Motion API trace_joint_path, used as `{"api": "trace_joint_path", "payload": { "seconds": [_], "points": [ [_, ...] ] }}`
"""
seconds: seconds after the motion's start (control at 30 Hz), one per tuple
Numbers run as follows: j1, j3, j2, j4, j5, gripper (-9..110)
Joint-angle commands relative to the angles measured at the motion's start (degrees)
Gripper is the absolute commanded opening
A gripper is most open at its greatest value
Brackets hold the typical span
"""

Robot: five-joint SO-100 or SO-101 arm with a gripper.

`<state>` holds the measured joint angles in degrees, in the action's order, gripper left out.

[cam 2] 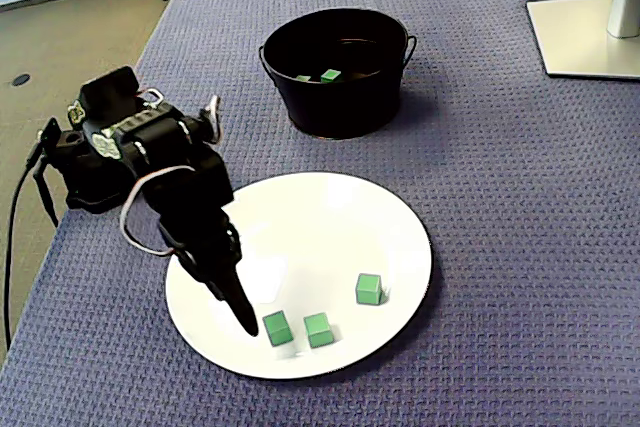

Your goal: Pick up the items on the white plate and put them in the black container.

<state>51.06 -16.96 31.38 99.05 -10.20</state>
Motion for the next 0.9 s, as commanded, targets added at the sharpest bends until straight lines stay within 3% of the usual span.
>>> {"api": "trace_joint_path", "payload": {
  "seconds": [0.0,0.4,0.87],
  "points": [
    [-1.8,1.2,-0.5,-1.3,-1.3,34],
    [-4.7,5.0,-4.4,-2.7,-1.6,29],
    [-4.7,6.5,-6.2,-3.6,-1.3,13]
  ]
}}
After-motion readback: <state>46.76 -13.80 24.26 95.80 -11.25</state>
